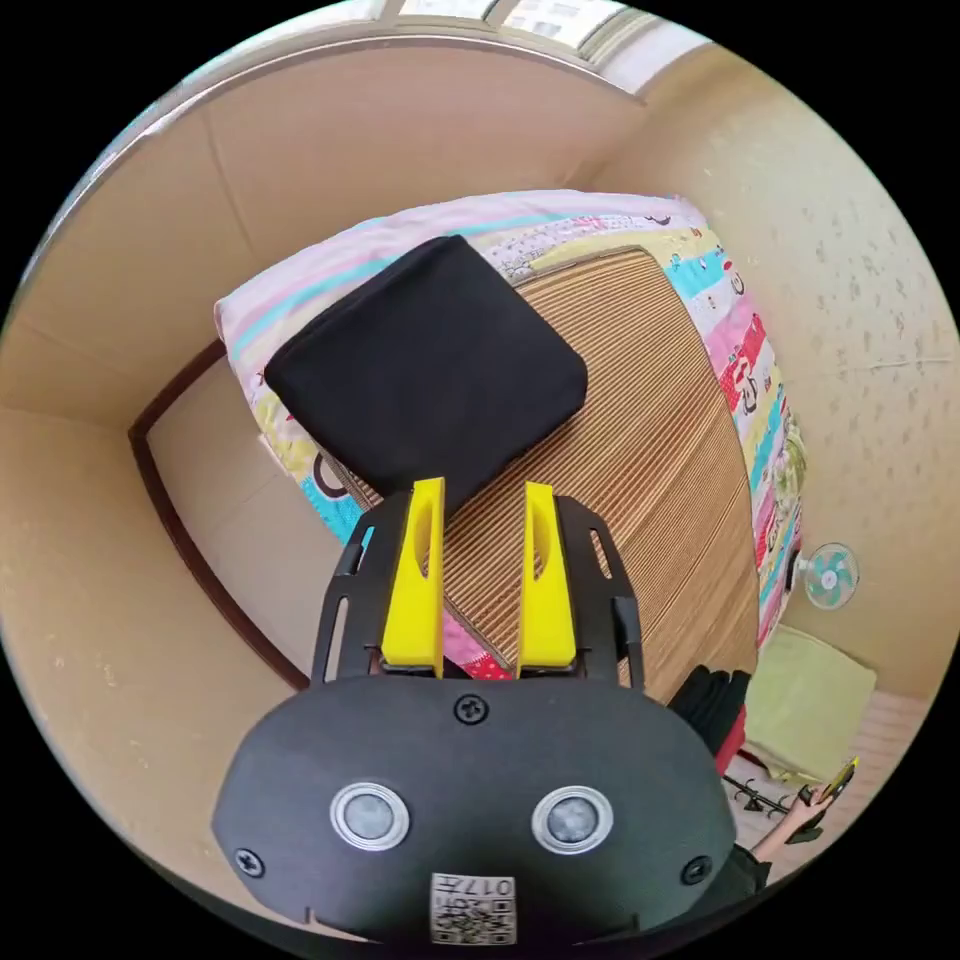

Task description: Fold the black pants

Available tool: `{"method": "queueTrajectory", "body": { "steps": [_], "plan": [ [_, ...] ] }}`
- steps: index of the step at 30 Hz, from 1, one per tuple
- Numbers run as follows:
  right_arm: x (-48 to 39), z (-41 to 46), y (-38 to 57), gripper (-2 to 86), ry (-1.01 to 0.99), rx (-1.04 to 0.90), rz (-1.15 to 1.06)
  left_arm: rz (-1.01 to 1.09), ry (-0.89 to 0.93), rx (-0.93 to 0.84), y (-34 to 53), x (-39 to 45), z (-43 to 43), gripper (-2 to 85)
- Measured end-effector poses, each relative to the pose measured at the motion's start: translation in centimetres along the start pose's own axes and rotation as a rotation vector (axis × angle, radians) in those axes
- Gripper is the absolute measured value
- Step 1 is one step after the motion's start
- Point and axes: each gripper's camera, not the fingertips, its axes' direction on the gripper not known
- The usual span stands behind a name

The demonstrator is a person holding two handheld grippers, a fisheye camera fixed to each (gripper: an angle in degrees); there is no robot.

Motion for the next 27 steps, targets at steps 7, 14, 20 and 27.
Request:
{"method": "queueTrajectory", "body": {
  "steps": [7, 14, 20, 27],
  "plan": [
    [-9.4, 2.9, 6.7, 0.4, -0.041, -0.126, -0.226, -0.520, 0.270, 0.026, -3.5, -8.3, -0.4, 14.3],
    [-7.0, 2.5, 13.1, 0.4, -0.140, -0.146, -0.007, -0.014, 0.498, 0.090, -7.8, 6.6, -11.8, 5.0],
    [-5.9, 4.8, 18.8, 0.4, -0.179, -0.156, 0.108, 0.923, 0.427, -0.286, 0.4, 30.0, -15.2, 3.3],
    [-6.2, 7.0, 21.7, 0.3, -0.270, -0.192, 0.105, 1.042, 0.913, -0.570, 5.4, 38.5, -19.4, 0.5]
  ]
}}
